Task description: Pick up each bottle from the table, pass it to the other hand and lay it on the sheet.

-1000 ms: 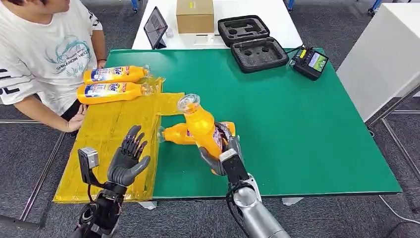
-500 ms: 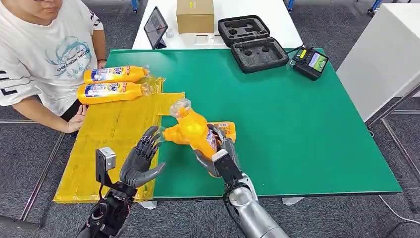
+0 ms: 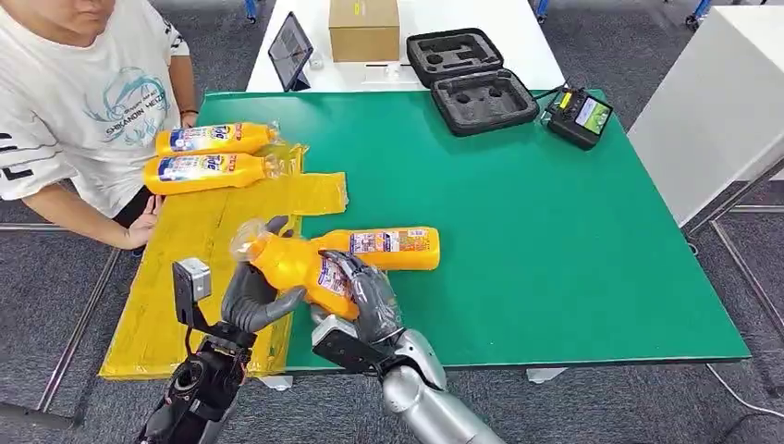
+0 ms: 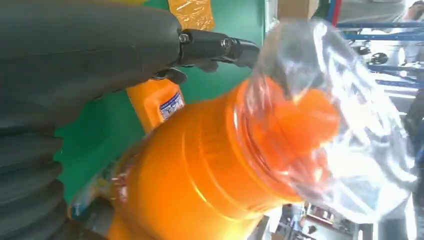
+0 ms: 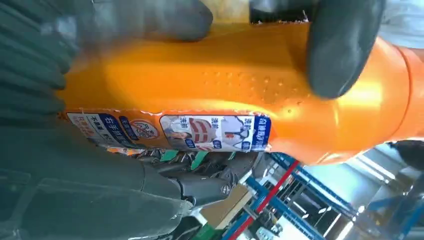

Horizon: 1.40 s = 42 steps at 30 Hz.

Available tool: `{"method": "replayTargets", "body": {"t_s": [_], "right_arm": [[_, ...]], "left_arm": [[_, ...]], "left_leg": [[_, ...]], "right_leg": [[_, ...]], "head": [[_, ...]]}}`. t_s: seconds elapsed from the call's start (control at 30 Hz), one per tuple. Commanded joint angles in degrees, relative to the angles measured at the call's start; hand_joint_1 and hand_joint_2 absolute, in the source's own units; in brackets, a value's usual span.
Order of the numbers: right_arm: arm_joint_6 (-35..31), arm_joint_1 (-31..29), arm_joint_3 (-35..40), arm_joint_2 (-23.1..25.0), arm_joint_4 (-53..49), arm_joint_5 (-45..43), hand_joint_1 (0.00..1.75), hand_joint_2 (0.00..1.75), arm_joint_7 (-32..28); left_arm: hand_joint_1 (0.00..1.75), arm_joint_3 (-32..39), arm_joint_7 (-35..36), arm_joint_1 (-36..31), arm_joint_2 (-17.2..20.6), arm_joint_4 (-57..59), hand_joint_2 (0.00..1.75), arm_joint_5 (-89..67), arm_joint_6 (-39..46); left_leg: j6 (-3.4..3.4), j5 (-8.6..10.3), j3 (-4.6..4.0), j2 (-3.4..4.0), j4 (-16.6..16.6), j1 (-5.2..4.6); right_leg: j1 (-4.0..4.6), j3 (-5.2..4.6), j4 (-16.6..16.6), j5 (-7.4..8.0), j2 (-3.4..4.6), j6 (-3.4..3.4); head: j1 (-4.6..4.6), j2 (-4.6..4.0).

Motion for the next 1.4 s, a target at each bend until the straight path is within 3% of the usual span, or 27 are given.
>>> {"method": "replayTargets", "body": {"t_s": [0.03, 0.57, 0.6, 0.63, 0.67, 0.7, 1.27, 1.3, 1.33, 1.4], "right_arm": [[1.1, -3.8, 9.0, 1.2, 6.9, 0.0, 1.75, 1.75, -0.4], [0.3, -5.7, 9.2, 2.0, 11.8, -0.6, 1.75, 1.75, -0.1], [0.3, -5.7, 9.2, 2.0, 11.8, -0.6, 1.75, 1.75, -0.1], [0.3, -5.6, 9.3, 2.0, 11.9, -0.4, 1.75, 1.75, 0.1], [0.4, -5.6, 9.3, 1.9, 11.8, -0.3, 1.75, 1.75, 0.3], [0.4, -5.6, 9.3, 1.9, 11.7, -0.2, 1.75, 1.75, 0.4], [2.5, -5.8, 9.5, 1.6, 11.3, 2.7, 1.73, 1.75, 3.0], [2.6, -5.9, 9.5, 1.5, 11.3, 2.8, 0.58, 1.75, 3.0], [2.7, -5.9, 9.5, 1.5, 11.3, 2.9, 0.0, 1.75, 3.1], [2.6, -5.6, 8.7, 1.8, 10.5, 1.9, 0.0, 1.75, 2.3]], "left_arm": [[0.0, -1.6, 2.6, -3.3, 1.1, 5.5, 1.75, 5.7, -3.0], [0.0, -4.5, 5.3, -0.7, 1.4, 1.5, 1.75, 10.9, -9.3], [0.12, -4.5, 5.3, -0.7, 1.4, 1.5, 1.75, 10.9, -9.3], [1.06, -3.7, 4.4, -0.5, 1.1, 1.0, 1.75, 11.3, -8.6], [1.66, -3.2, 3.8, -0.4, 0.8, 0.6, 1.75, 11.3, -7.9], [1.71, -2.9, 3.4, -0.3, 0.7, 0.2, 1.75, 11.4, -7.6], [1.75, -1.5, -0.2, 0.3, 0.0, -2.5, 1.75, 10.6, -3.3], [1.75, -1.5, -0.2, 0.2, 0.0, -2.5, 1.75, 10.6, -3.3], [1.75, -1.5, -0.4, 0.2, -0.1, -2.7, 1.75, 10.6, -3.3], [1.75, -1.1, -0.8, 0.4, -0.4, -3.3, 1.75, 10.4, -2.9]], "left_leg": [[-0.05, -0.07, 0.17, -0.01, 0.0, 0.04], [-0.03, -0.03, 0.09, -0.03, 0.0, -0.02], [-0.05, -0.12, 0.24, -0.05, 0.0, 0.01], [-0.04, -0.07, 0.15, -0.07, 0.0, 0.02], [-0.03, -0.05, 0.11, -0.08, 0.0, 0.01], [-0.05, -0.11, 0.22, -0.11, 0.0, 0.01], [-0.03, -0.03, 0.09, -0.13, 0.0, 0.03], [-0.04, -0.07, 0.19, -0.2, 0.0, 0.04], [-0.04, -0.06, 0.17, -0.2, 0.0, 0.03], [-0.05, -0.1, 0.22, -0.21, 0.0, 0.05]], "right_leg": [[0.03, 0.17, 0.0, -0.06, 0.03, -0.04], [0.0, 0.08, 0.0, -0.04, 0.0, -0.01], [0.03, 0.24, 0.0, -0.11, 0.01, -0.03], [0.04, 0.17, 0.0, -0.08, -0.02, -0.03], [0.02, 0.13, 0.0, -0.06, -0.03, -0.02], [0.03, 0.25, 0.0, -0.12, -0.05, -0.04], [0.05, 0.11, 0.0, -0.05, -0.09, -0.02], [0.06, 0.23, 0.0, -0.11, -0.14, -0.03], [0.05, 0.21, 0.0, -0.11, -0.14, -0.03], [0.07, 0.27, 0.0, -0.14, -0.15, -0.03]], "head": [[0.0, 0.0], [0.0, 0.0], [0.0, 0.0], [0.0, 0.0], [0.0, 0.0], [-0.02, 0.0], [0.0, 0.0], [0.0, 0.0], [0.0, 0.0], [0.0, 0.0]]}}
